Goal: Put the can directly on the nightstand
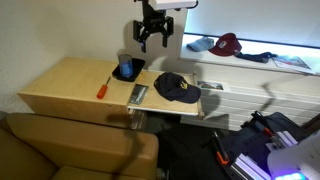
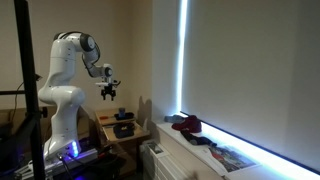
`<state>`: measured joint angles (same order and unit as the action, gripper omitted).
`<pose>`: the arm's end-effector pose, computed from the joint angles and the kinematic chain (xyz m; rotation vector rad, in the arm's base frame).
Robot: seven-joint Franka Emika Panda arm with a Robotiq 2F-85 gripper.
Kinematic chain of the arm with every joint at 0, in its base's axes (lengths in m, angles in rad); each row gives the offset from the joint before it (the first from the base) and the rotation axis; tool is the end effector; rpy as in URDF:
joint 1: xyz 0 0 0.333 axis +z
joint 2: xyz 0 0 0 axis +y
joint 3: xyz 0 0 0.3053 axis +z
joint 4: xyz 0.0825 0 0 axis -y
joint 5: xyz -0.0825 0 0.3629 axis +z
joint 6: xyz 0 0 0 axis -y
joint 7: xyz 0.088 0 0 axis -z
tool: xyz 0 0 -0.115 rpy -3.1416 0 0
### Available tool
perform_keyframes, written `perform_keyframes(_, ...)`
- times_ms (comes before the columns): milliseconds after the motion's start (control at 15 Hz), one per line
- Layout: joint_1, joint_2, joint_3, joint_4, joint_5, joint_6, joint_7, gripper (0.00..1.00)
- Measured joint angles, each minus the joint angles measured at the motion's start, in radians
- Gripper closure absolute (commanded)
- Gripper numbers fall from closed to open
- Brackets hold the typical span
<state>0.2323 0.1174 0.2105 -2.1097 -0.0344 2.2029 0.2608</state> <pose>0.4897 0.2292 0.3547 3.1153 0.3149 -0.0298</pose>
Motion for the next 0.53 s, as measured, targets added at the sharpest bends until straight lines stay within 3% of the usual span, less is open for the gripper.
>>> perform_keyframes(400, 0.004, 0.012, -0.006, 0.019, -0.011, -0.052, 0.011, 0.00)
perform_keyframes(533, 0.004, 0.047, -0.018, -0.018, -0.032, 0.027, 0.055, 0.00)
